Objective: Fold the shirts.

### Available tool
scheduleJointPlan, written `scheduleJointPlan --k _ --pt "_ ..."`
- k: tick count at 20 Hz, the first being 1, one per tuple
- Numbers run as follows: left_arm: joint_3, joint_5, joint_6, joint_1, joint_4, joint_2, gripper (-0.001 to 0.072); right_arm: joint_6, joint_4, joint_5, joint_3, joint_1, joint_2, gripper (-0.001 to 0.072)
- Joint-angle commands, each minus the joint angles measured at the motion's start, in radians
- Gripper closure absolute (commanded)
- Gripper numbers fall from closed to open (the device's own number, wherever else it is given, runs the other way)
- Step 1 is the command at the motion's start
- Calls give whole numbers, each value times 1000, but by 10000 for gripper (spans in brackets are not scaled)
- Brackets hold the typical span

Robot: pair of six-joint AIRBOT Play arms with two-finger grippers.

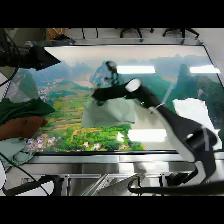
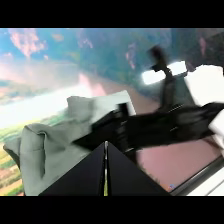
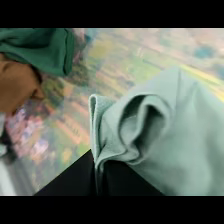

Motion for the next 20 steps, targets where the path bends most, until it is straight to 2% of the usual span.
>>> scheduleJointPlan --k 1,2,6,8,12,15,17,20 --pt "-132 17 68 43 0 78 687 -159 82 -377 1 205 -166 181" --pt "-161 23 81 40 0 86 687 -158 77 -330 1 206 -168 71" --pt "-201 22 95 40 0 90 687 -150 60 -44 1 69 -44 72" --pt "-201 22 95 40 -8 90 687 -105 24 84 1 -47 35 71" --pt "-201 23 95 42 -82 90 687 84 -168 340 1 -328 131 70" --pt "-201 21 95 42 -122 90 687 179 -294 511 0 -475 104 69" --pt "-201 21 94 41 -130 90 687 181 -302 585 -1 -523 57 69" --pt "-201 21 94 41 -129 90 686 177 -296 606 -1 -528 -27 68"
